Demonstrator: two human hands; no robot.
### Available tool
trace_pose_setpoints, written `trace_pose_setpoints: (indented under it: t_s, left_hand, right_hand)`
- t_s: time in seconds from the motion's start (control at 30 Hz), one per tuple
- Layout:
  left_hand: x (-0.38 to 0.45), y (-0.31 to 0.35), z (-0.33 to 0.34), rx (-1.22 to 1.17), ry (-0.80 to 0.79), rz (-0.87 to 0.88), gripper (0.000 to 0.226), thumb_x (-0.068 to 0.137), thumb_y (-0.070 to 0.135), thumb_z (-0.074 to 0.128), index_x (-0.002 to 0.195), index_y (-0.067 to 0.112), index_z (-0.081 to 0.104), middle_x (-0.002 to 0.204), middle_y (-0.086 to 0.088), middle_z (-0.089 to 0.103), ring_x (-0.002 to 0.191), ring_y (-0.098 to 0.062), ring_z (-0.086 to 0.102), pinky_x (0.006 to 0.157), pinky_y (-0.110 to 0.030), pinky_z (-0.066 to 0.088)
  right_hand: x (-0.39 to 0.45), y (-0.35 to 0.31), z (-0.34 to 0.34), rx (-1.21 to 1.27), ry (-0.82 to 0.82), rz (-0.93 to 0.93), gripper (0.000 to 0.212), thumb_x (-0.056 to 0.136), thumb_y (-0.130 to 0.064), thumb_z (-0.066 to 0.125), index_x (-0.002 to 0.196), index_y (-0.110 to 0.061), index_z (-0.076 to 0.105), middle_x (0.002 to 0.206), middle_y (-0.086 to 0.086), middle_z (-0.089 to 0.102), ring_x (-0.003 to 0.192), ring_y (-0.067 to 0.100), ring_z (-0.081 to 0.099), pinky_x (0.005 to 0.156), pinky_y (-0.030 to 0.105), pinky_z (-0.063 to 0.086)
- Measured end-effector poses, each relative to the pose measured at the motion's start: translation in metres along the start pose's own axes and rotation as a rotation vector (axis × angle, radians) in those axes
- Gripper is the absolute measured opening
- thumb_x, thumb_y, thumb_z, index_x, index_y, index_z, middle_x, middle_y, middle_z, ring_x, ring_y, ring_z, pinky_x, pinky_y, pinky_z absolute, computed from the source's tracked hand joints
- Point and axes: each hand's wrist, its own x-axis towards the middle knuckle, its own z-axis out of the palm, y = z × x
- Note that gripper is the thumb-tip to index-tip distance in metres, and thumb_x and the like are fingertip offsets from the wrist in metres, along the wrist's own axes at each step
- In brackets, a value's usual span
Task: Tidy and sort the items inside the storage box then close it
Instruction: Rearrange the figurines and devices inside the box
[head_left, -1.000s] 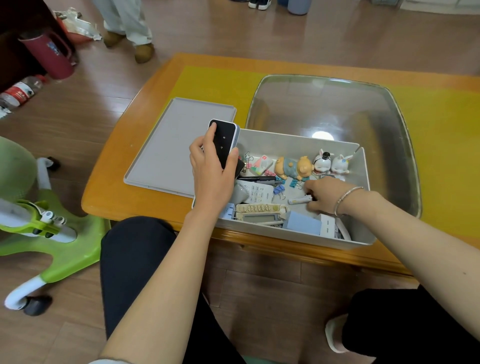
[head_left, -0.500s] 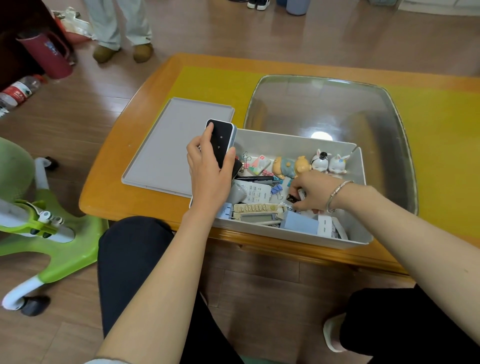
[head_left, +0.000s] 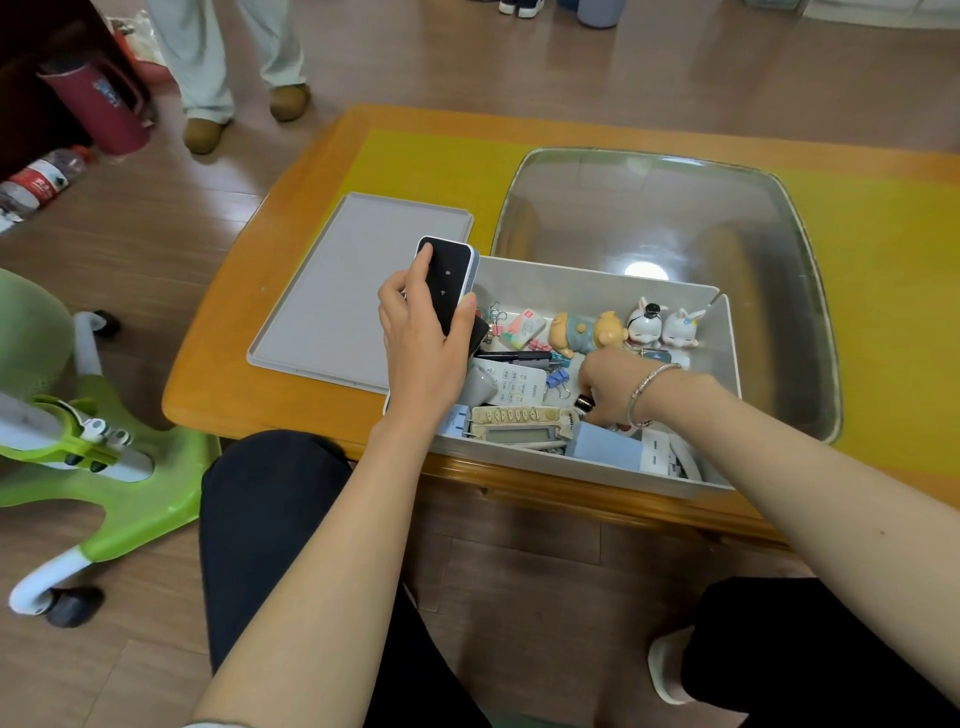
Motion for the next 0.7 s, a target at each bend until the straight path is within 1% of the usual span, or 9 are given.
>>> trace_pose_setpoints:
  t_s: [0.1,0.17,0.23,0.3,0.4,0.5,0.57,0.63,0.7]
  left_hand:
    - [0.000,0.000,0.000,0.000,0.000,-0.004,0.060,0.096,0.032,0.052,0.149,0.021,0.025,0.140,-0.008,0.029,0.126,-0.017,0.036,0.094,-0.017,0.036]
    - [0.000,0.000,0.000,0.003,0.003,0.000,0.060,0.096,0.032,0.052,0.148,0.021,0.025,0.140,-0.008,0.030,0.126,-0.017,0.035,0.094,-0.018,0.035]
    - [0.001,-0.001,0.000,0.002,0.004,0.000,0.060,0.096,0.033,0.052,0.148,0.021,0.025,0.140,-0.008,0.030,0.126,-0.017,0.035,0.094,-0.019,0.036]
    - [0.001,-0.001,0.001,-0.008,0.007,-0.004,0.060,0.095,0.034,0.051,0.148,0.022,0.025,0.139,-0.008,0.030,0.125,-0.018,0.036,0.096,-0.022,0.038]
    - [0.000,-0.001,0.001,-0.022,0.007,-0.006,0.060,0.095,0.034,0.051,0.148,0.022,0.025,0.139,-0.007,0.029,0.126,-0.019,0.036,0.097,-0.023,0.038]
    - [0.000,-0.001,0.001,-0.032,0.007,-0.010,0.061,0.095,0.035,0.050,0.148,0.022,0.025,0.139,-0.007,0.029,0.126,-0.019,0.037,0.096,-0.023,0.036]
    - [0.000,0.000,0.001,-0.033,0.007,-0.012,0.061,0.094,0.035,0.050,0.149,0.021,0.025,0.138,-0.007,0.029,0.126,-0.020,0.036,0.097,-0.024,0.036]
    - [0.000,0.001,0.001,-0.027,0.007,-0.015,0.061,0.094,0.035,0.050,0.149,0.021,0.025,0.138,-0.007,0.030,0.125,-0.019,0.036,0.099,-0.026,0.037]
    - [0.000,0.001,0.001,-0.022,0.006,-0.016,0.061,0.094,0.035,0.050,0.148,0.022,0.025,0.138,-0.007,0.030,0.125,-0.018,0.035,0.102,-0.029,0.038]
  right_hand:
    - [-0.005,0.000,-0.003,-0.007,-0.011,0.039,0.028,0.077,-0.029,0.068,0.058,-0.013,0.054,0.049,-0.003,0.046,0.046,0.010,0.042,0.041,0.021,0.032]
    - [-0.009,0.000,-0.006,0.021,0.019,0.048,0.024,0.078,-0.028,0.067,0.064,-0.009,0.062,0.050,-0.002,0.052,0.047,0.011,0.045,0.044,0.021,0.038]
    - [-0.013,-0.001,-0.016,0.111,0.085,0.054,0.022,0.081,-0.025,0.064,0.073,-0.005,0.068,0.058,0.004,0.064,0.051,0.014,0.051,0.055,0.025,0.050]
    - [-0.012,-0.003,-0.032,0.220,0.188,0.050,0.020,0.082,-0.021,0.063,0.076,-0.003,0.069,0.066,0.010,0.069,0.057,0.019,0.057,0.063,0.028,0.053]
    - [0.001,-0.012,-0.056,0.332,0.325,0.036,0.022,0.081,-0.020,0.065,0.074,0.000,0.068,0.065,0.014,0.066,0.057,0.023,0.055,0.054,0.027,0.049]
    - [0.021,-0.027,-0.066,0.389,0.363,0.054,0.023,0.079,-0.018,0.067,0.078,0.005,0.068,0.069,0.019,0.068,0.052,0.019,0.051,0.057,0.031,0.053]
    - [0.036,-0.035,-0.065,0.453,0.350,0.086,0.024,0.079,-0.015,0.067,0.078,0.009,0.065,0.072,0.022,0.069,0.051,0.022,0.054,0.060,0.035,0.056]
    - [0.048,-0.037,-0.061,0.524,0.308,0.103,0.018,0.081,-0.015,0.068,0.074,0.001,0.062,0.065,0.016,0.068,0.049,0.021,0.060,0.051,0.031,0.055]
    - [0.057,-0.038,-0.057,0.589,0.266,0.118,0.024,0.082,-0.019,0.070,0.066,-0.006,0.057,0.054,0.009,0.064,0.044,0.016,0.059,0.042,0.024,0.049]
